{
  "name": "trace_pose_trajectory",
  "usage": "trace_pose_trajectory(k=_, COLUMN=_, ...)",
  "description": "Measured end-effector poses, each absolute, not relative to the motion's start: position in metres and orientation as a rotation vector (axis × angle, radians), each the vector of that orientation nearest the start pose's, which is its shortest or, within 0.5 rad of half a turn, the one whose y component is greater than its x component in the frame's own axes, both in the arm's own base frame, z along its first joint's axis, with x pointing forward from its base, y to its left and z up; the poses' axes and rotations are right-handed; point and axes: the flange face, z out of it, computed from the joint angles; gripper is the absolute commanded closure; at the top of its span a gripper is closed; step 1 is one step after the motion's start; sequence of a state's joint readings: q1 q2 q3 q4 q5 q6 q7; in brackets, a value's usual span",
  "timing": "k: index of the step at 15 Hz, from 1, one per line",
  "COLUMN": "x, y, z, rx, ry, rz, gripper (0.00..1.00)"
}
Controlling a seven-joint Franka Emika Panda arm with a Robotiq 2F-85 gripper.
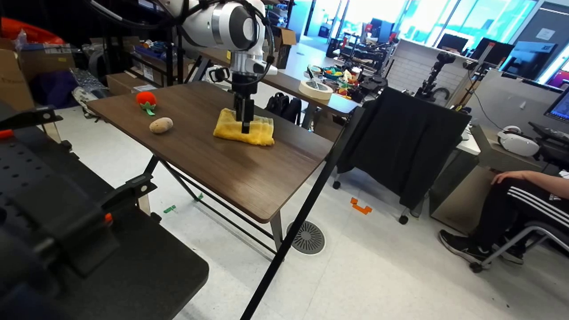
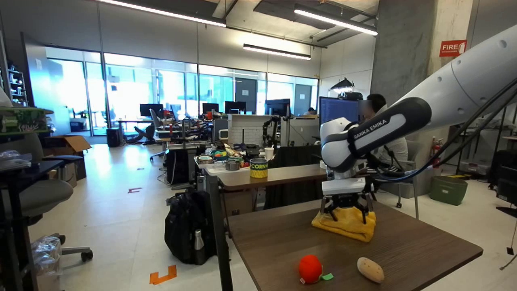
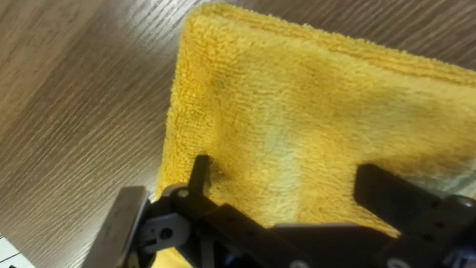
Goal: Use the yellow towel to wipe the table
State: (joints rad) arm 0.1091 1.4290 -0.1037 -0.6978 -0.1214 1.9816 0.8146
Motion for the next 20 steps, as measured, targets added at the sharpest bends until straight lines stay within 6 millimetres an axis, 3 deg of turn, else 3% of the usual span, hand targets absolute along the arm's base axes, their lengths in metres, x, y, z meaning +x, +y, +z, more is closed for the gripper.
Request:
trace_pose_trajectory(k=2, x=0.765, y=0.031, z=0.030, rx=-3.174, ry=1.127, rz=0.025, gripper=0.00)
trace_pose_trajectory(k=5, x=0.775, y=0.007, z=0.025, rx=-3.049, ry=1.236, rz=-0.137, gripper=0.00)
trace_pose_trajectory(k=10, x=0.781, y=-0.088, z=0.026, rx=-2.772, ry=1.520, rz=-0.385, gripper=0.00)
trace_pose_trajectory(k=12, x=0.779, y=-0.110, z=0.026, rx=-2.685, ry=1.590, rz=-0.444, gripper=0.00)
trace_pose_trajectory(k=15, x=0.780, y=-0.098, z=0.025, rx=-2.705, ry=1.526, rz=-0.402, gripper=0.00)
trace_pose_trajectory(k=20, x=0.777, y=-0.010, z=0.027, rx=-2.811, ry=1.213, rz=-0.282, gripper=0.00)
